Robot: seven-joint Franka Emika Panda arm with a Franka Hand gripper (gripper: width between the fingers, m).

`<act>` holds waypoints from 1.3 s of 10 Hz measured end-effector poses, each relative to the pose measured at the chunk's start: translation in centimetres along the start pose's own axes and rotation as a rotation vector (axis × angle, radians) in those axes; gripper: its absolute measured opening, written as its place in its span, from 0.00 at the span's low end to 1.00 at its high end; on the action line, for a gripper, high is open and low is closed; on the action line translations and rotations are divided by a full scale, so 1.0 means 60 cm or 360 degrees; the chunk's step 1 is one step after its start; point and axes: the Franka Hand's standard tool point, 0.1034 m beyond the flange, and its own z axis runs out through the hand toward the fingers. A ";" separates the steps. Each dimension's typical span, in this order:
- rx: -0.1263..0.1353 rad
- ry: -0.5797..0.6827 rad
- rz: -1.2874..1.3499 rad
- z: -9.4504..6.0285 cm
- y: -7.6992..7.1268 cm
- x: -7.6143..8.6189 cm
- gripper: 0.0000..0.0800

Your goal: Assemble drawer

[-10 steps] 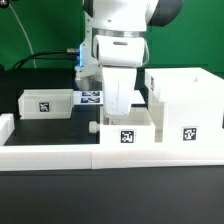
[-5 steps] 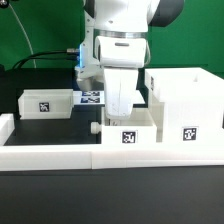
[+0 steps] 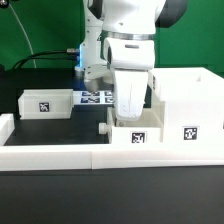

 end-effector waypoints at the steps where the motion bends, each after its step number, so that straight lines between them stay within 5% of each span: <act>1: 0.0001 0.0000 0.0002 0.001 -0.001 -0.001 0.05; 7: -0.0002 0.0004 -0.0028 -0.003 0.001 0.024 0.05; 13: 0.0008 0.0003 -0.0019 0.001 -0.001 0.021 0.05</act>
Offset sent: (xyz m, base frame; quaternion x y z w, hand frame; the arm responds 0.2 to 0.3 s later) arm -0.0035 0.0136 -0.0017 0.0087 0.0059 -0.0111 0.9999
